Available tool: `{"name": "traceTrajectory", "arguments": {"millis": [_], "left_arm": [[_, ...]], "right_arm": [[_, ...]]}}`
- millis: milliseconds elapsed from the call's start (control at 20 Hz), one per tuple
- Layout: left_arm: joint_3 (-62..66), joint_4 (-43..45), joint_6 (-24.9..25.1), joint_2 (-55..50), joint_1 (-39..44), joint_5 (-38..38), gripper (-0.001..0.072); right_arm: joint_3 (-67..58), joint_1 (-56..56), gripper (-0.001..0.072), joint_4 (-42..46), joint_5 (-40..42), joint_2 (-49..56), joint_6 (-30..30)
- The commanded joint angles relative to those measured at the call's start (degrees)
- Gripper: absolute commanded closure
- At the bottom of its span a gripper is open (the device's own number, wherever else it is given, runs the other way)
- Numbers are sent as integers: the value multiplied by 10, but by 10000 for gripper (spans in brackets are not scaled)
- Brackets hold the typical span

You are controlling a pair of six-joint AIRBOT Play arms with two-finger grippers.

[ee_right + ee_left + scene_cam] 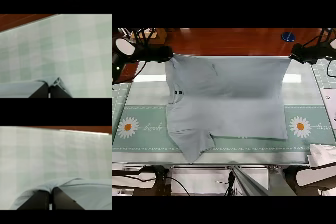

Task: Fold the shirts.

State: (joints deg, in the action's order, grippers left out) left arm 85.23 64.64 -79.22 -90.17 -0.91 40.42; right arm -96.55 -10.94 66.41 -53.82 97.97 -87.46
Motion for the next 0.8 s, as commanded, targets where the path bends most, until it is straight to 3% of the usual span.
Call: {"name": "traceTrajectory", "arguments": {"millis": [0,300,400,450,650,750], "left_arm": [[1,-47,2,-48,8,-96,683],[0,-51,27,-89,19,-34,683],[9,-45,120,-76,7,33,683],[21,-31,140,-65,-4,74,683],[39,-18,140,-46,-38,243,683],[39,-2,140,-56,-38,309,683]], "right_arm": [[0,1,690,-5,28,40,-1],[0,1,690,-10,-40,61,15],[-5,-4,690,-18,-73,45,58],[-7,-10,690,-16,-88,31,70],[-6,-12,690,-14,-212,4,74],[-2,-3,690,2,-231,4,75]]}}
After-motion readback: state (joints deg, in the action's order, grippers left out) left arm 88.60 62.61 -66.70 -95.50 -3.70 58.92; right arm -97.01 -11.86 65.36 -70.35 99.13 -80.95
